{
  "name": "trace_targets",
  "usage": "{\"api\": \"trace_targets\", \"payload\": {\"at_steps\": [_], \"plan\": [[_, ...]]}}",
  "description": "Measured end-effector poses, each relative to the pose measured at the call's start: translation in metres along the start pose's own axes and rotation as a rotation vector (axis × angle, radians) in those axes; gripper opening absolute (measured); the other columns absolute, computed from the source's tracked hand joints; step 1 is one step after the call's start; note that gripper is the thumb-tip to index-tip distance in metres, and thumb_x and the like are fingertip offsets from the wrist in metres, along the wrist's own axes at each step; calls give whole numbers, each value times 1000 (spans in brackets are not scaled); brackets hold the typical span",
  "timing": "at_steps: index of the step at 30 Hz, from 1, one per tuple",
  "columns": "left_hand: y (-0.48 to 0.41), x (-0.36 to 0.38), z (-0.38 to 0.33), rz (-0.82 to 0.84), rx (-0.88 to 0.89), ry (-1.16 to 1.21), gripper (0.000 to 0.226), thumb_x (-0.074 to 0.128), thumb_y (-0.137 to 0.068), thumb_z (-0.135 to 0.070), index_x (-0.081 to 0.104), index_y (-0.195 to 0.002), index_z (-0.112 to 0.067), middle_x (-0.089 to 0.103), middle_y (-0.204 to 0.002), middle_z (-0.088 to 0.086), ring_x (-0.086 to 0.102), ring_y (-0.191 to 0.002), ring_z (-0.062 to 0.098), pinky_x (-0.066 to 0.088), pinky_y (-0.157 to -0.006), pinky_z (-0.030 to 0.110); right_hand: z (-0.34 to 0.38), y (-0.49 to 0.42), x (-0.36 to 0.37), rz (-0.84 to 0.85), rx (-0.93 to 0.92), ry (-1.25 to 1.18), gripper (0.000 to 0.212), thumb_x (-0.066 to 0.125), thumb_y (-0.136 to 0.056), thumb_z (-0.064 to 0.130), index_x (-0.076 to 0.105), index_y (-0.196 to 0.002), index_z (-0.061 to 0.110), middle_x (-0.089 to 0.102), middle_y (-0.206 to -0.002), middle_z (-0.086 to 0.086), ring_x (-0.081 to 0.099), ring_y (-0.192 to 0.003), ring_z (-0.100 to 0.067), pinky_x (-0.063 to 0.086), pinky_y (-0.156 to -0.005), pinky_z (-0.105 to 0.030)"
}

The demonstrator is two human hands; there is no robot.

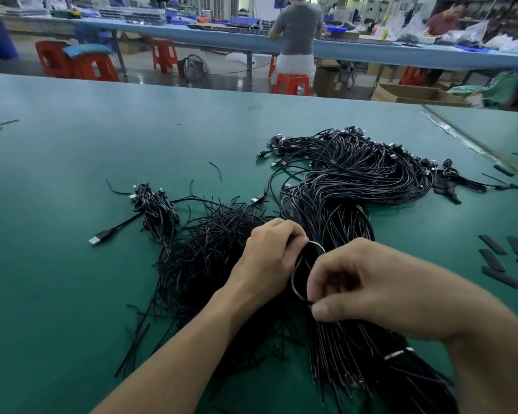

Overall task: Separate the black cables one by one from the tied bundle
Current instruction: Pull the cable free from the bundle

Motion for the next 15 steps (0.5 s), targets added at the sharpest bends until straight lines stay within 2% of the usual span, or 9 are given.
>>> {"api": "trace_targets", "payload": {"at_steps": [1, 3, 6, 7, 10, 12, 15], "plan": [[0, 0, -1, 2, 7, -5, 15, 59, -96, -25, 57, -83, -33, 63, -91, -12, 59, -86, 7, 48, -79, 26, 4, 8, -4, 41, -38, -30, 7, 80, -77, 29, 73, -79, 28, 64, -64, 11, 54, -60, 1, 43, -59, -18], [1, -1, -2, 11, -2, -5, 15, 60, -97, -25, 58, -84, -33, 62, -91, -13, 58, -86, 5, 46, -78, 22, -2, 16, -11, -17, 7, 25, 8, 81, -76, 30, 74, -79, 33, 66, -64, 12, 56, -58, 2, 45, -58, -18], [1, -2, -2, 17, -34, 12, 10, 61, -98, -24, 68, -90, -24, 64, -91, -13, 59, -88, 3, 47, -80, 21, -21, 14, -18, -243, 280, 236, 9, 81, -74, 28, 73, -75, 31, 70, -67, 10, 67, -65, -5, 57, -66, -26], [1, -2, -2, 18, -41, 16, 10, 61, -98, -24, 69, -91, -23, 64, -91, -13, 59, -88, 3, 48, -80, 21, -23, 11, -16, -279, 341, 258, 10, 80, -74, 27, 72, -79, 30, 71, -71, 9, 68, -70, -8, 58, -71, -29], [1, -3, -3, 12, -46, 32, 10, 63, -96, -22, 70, -90, -21, 66, -91, -9, 60, -87, 7, 49, -81, 26, -16, -3, -3, -234, 316, 237, 16, 69, -78, 25, 71, -94, 26, 72, -78, 3, 68, -75, -13, 58, -76, -35], [0, -4, -3, -2, -50, 33, 9, 65, -95, -22, 72, -89, -20, 68, -90, -8, 61, -87, 9, 49, -82, 27, -9, -12, 7, -212, 272, 236, 21, 61, -78, 24, 72, -95, 16, 73, -80, -4, 66, -76, -21, 57, -73, -40], [-1, -4, -2, 6, -51, 25, 9, 66, -93, -22, 73, -89, -21, 69, -90, -8, 61, -86, 7, 49, -82, 26, -11, -22, 15, -322, 309, 234, 19, 54, -84, 26, 69, -89, 16, 68, -77, -2, 63, -72, -22, 55, -65, -39]]}}
Point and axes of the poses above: each hand's wrist, its own y-axis away from the middle knuckle, its own x-axis out of the palm, z = x × y, the point moved 2 cm from there along -y, towards the middle knuckle
